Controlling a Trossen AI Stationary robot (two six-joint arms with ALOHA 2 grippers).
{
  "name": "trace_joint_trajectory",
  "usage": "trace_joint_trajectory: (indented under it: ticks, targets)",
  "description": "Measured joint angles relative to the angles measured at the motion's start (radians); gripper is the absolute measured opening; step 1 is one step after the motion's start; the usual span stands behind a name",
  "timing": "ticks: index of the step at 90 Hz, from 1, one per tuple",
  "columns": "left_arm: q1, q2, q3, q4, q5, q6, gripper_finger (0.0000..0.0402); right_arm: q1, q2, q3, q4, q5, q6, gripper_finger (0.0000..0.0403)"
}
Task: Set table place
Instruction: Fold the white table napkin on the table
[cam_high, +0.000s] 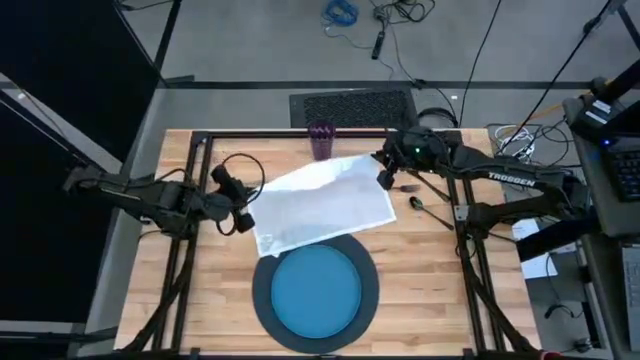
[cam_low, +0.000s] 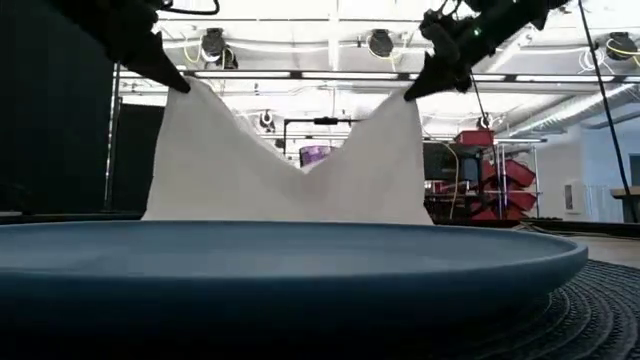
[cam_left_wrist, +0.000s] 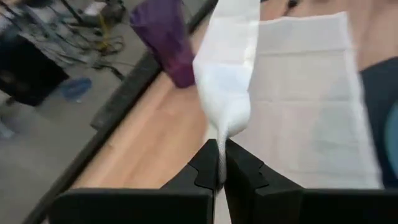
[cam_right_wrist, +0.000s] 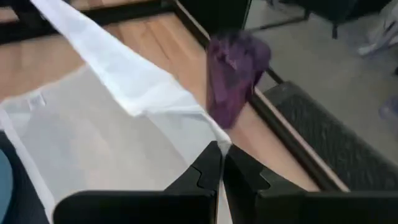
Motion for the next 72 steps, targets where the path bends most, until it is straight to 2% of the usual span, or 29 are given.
trace_joint_trajectory:
  ticks: [20,39,57,72]
  targets:
    - [-0.029,0.004,-0.007,-0.081,0.070,-0.075,0.0000,0.000,0.000,-0.052,-0.036,0.000,0.026,0.0000]
    - [-0.046,0.005,-0.102,-0.070,0.115,-0.162,0.0000,0.001,0.000,-0.066,-0.098,0.002,0.065,0.0000]
    - [-0.067,0.005,-0.196,0.091,0.136,-0.182,0.0000,0.022,0.000,-0.066,-0.156,0.006,0.114,0.0000]
    - [-0.070,0.005,-0.228,0.130,0.145,-0.185,0.0000,0.058,0.000,-0.066,-0.196,0.007,0.168,0.0000]
